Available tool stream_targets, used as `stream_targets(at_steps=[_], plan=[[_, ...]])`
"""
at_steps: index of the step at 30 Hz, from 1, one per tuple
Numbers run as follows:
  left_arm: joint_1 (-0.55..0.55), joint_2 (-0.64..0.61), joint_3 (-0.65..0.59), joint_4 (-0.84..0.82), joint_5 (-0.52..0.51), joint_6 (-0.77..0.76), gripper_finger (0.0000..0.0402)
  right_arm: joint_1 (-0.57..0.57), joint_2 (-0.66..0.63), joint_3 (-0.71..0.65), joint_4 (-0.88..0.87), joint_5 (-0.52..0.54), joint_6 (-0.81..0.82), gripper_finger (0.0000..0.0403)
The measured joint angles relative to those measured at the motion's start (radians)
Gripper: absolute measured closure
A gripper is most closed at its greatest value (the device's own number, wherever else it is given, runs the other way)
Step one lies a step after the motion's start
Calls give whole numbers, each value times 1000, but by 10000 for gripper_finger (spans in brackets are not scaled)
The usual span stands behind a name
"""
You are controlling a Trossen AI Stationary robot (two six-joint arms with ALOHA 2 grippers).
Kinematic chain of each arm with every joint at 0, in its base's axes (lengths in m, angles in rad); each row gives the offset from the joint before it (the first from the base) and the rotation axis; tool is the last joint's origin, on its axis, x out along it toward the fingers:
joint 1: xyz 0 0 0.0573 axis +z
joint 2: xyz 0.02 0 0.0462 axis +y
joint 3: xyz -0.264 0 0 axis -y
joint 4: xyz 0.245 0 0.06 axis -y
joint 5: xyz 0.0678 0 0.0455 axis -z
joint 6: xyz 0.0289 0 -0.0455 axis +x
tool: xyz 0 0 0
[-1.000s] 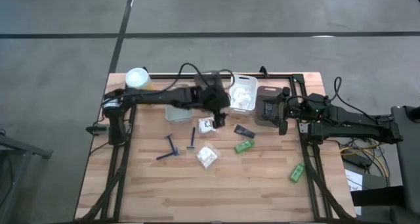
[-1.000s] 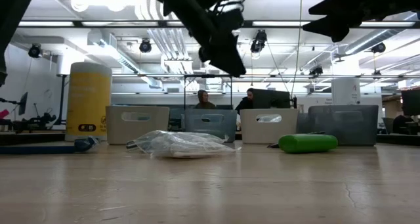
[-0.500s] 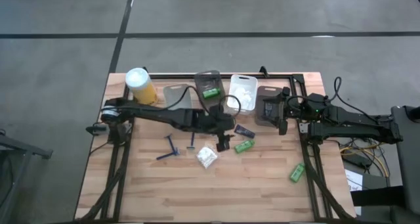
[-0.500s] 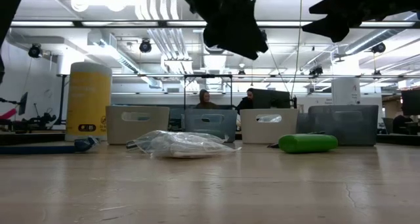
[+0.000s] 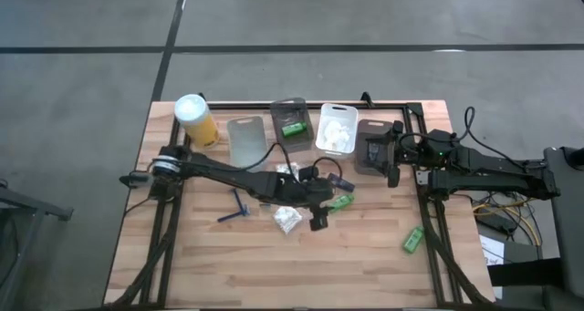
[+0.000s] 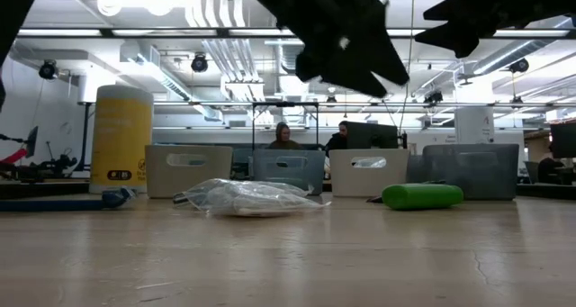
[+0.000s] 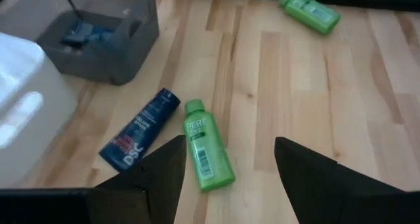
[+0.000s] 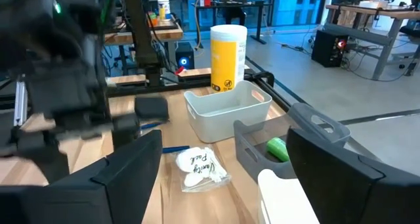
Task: Pick & Place Travel size toiletries
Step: Put the green shampoo into the left black bin
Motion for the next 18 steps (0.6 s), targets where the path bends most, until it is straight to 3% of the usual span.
stream_targets(at_steps=[10, 18], plan=[[18, 146, 90, 75, 35, -14, 157, 0, 0, 0, 0, 0, 0, 109], [33, 217, 144, 53, 55, -25, 88, 0, 0, 0, 0, 0, 0, 128]])
